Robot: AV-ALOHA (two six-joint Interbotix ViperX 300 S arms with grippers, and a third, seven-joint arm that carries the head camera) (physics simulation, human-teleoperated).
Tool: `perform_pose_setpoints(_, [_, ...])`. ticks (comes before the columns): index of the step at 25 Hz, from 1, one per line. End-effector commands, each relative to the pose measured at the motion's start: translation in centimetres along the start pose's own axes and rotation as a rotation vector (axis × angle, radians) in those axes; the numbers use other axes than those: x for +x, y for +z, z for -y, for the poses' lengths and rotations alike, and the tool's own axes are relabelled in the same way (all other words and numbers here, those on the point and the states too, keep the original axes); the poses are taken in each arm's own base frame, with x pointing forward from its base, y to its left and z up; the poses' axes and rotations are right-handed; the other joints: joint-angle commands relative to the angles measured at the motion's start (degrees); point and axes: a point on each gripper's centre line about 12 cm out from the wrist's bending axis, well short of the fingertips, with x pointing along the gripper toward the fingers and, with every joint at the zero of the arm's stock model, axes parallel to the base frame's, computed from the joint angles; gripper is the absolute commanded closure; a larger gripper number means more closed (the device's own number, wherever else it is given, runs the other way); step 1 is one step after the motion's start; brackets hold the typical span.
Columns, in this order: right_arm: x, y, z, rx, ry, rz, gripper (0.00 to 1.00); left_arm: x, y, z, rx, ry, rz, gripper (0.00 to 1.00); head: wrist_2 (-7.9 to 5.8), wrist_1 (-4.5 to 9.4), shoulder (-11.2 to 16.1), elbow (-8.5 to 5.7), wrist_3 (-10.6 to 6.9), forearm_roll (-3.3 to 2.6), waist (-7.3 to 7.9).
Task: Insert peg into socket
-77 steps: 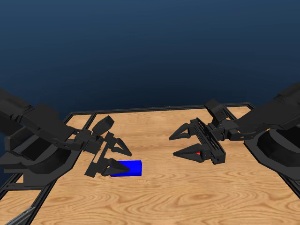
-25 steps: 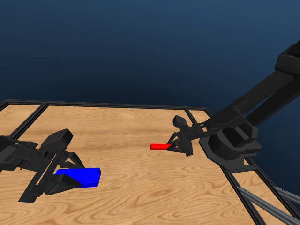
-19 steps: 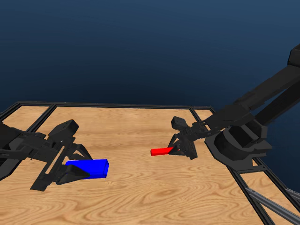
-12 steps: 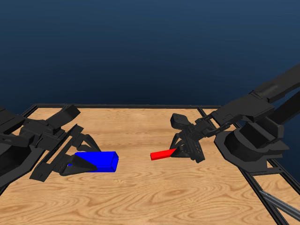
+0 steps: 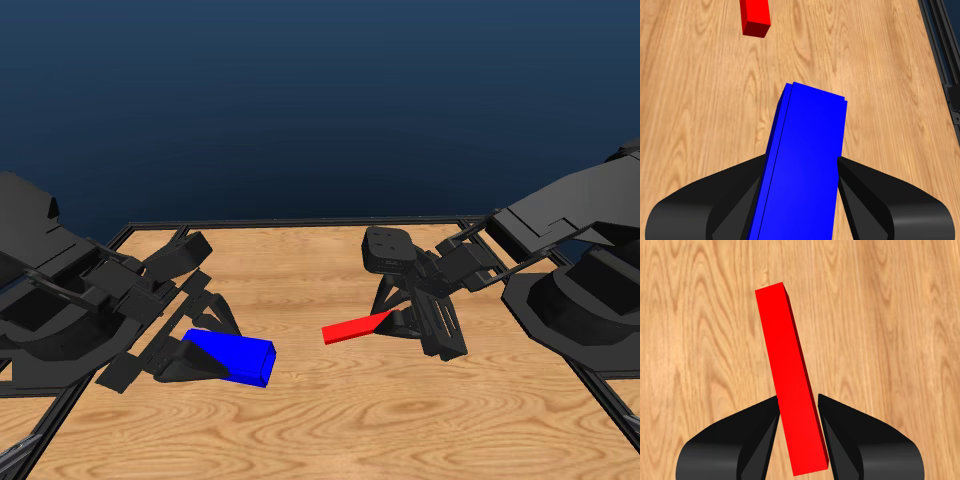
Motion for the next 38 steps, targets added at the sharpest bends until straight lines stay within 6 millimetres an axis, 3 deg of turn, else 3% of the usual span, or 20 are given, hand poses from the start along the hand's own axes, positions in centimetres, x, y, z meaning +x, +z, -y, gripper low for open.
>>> perform_pose_setpoints(1, [-0.4,1.9,-1.0,0.002,-0.008,0.015,1.0,-1.2,0.9,1.4,0.01,0.005,-0.045,1.0,0.24,0.16,-0.8,-0.39,0.27,0.25,1.06])
perform_pose_setpoints(2, [-0.4,2.3,-1.3,-0.006,-0.014,0.016,1.0,-1.8,0.0,0.5,-0.014,0.038,-0.07,1.0,0.21,0.24,-0.8,-0.34,0.26,0.31,1.28])
perform_pose_setpoints(3, [-0.4,2.7,-1.7,-0.017,-0.004,0.027,1.0,-1.7,1.4,1.1,-0.024,0.048,-0.066,1.0,0.2,0.35,-0.8,-0.32,0.26,0.37,1.51])
perform_pose_setpoints(5, [-0.3,3.1,-2.2,-0.029,-0.006,0.03,1.0,-2.0,1.0,1.0,-0.033,0.101,-0.101,1.0,0.12,0.34,-0.9,-0.28,0.24,0.45,1.85])
perform_pose_setpoints(6, [-0.2,3.5,-2.2,-0.027,-0.009,0.034,1.0,-2.6,2.1,1.5,-0.032,0.111,-0.082,1.0,0.05,0.32,-0.9,-0.24,0.22,0.49,2.04])
perform_pose_setpoints(7, [-0.2,3.8,-2.3,-0.029,-0.008,0.04,1.0,-2.4,1.4,1.3,-0.026,0.16,-0.133,1.0,0.0,0.31,-1.0,-0.22,0.22,0.52,2.19])
perform_pose_setpoints(9, [0.1,4.2,-2.5,-0.034,-0.008,0.045,1.0,-3.2,1.6,1.4,-0.032,0.246,-0.132,1.0,0.0,0.22,-1.0,-0.24,0.22,0.59,2.44])
perform_pose_setpoints(12, [-0.2,5.5,-2.9,-0.046,-0.005,0.074,1.0,-2.7,1.5,1.4,-0.045,0.31,-0.139,1.0,-0.12,0.05,-1.1,-0.23,0.22,0.66,2.78])
perform_pose_setpoints(19, [-0.1,7.4,-2.3,-0.055,-0.009,0.116,1.0,-3.1,2.3,2.7,-0.059,0.407,-0.071,1.0,-0.21,-0.08,-1.2,-0.22,-0.11,0.75,3.24])
perform_pose_setpoints(22, [0.7,7.2,-1.3,-0.044,-0.031,0.089,1.0,-3.4,3.1,3.4,-0.086,0.43,-0.023,1.0,-0.13,-0.2,-1.1,-0.31,-0.27,0.82,3.49])
perform_pose_setpoints(24, [0.7,7.2,-1.2,-0.04,-0.032,0.091,1.0,-3.1,2.1,3.3,-0.089,0.454,-0.033,1.0,-0.14,-0.35,-1.0,-0.36,-0.23,0.86,3.62])
perform_pose_setpoints(29, [0.7,7.1,-1.0,-0.039,-0.036,0.087,1.0,-2.8,1.8,3.9,-0.086,0.492,-0.007,1.0,-0.12,-0.31,-1.0,-0.3,-0.43,0.81,3.48])
perform_pose_setpoints(31, [0.5,7.9,-0.9,-0.034,-0.025,0.12,1.0,-2.5,1.3,4.0,-0.065,0.523,-0.012,1.0,-0.03,-0.39,-1.1,-0.27,-0.32,0.84,3.47])
perform_pose_setpoints(32, [0.7,7.9,-1.3,-0.049,-0.024,0.116,1.0,-2.3,1.0,3.2,-0.071,0.514,-0.037,1.0,0.02,-0.4,-1.1,-0.25,-0.31,0.84,3.47])
perform_pose_setpoints(36, [0.7,8.8,-1.5,-0.059,-0.017,0.137,1.0,-2.9,2.1,4.4,-0.116,0.511,0.036,1.0,0.36,-0.74,-1.0,-0.25,-0.46,0.88,3.4])
perform_pose_setpoints(38, [1.1,9.1,-1.6,-0.062,-0.013,0.143,1.0,-2.2,0.8,3.5,-0.093,0.541,-0.001,1.0,0.47,-0.91,-0.9,-0.28,-0.48,0.91,3.42])
